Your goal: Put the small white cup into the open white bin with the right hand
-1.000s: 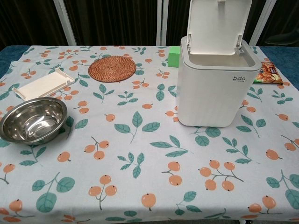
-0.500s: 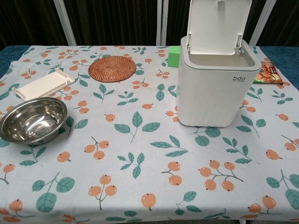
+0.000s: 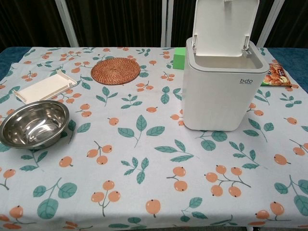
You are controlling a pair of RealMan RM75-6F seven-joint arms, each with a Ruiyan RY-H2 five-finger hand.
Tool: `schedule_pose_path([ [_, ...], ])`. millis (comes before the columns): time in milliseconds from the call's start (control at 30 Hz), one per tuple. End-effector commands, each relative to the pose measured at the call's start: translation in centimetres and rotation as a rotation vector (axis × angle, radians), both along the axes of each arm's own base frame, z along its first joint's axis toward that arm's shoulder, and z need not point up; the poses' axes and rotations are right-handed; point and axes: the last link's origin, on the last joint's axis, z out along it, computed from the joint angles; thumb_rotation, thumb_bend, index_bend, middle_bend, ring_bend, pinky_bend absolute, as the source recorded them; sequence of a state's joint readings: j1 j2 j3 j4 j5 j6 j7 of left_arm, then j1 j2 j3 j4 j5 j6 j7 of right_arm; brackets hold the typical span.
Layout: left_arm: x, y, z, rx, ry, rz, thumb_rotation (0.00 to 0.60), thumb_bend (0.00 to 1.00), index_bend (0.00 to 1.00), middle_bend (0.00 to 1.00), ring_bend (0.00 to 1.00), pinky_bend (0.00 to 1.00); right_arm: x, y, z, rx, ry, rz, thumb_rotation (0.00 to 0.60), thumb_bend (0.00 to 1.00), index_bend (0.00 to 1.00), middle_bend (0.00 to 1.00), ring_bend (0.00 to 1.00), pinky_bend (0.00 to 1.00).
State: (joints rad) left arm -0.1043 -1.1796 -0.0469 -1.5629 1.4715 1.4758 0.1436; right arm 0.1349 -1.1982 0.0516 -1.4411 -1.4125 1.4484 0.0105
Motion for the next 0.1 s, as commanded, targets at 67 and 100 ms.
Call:
schedule_pose_path([
  [67,-0.02,0.03,-0.02,0.002,-0.001,-0.002,0.6,0.16,0.08,0.14,0.04,0.11,0.18,0.04,0.17,-0.005,-0.006,0.004,0.6,0.06,0.0,0.0,0.0,0.0],
  [100,-0.03,0.05,-0.06,0.001,-0.001,-0.003,0.6,0.16,0.08,0.14,0.04,0.11,0.21,0.06,0.22,-0.006,-0.006,0.005,0.6,0.06,0.0,0.0,0.0,0.0],
])
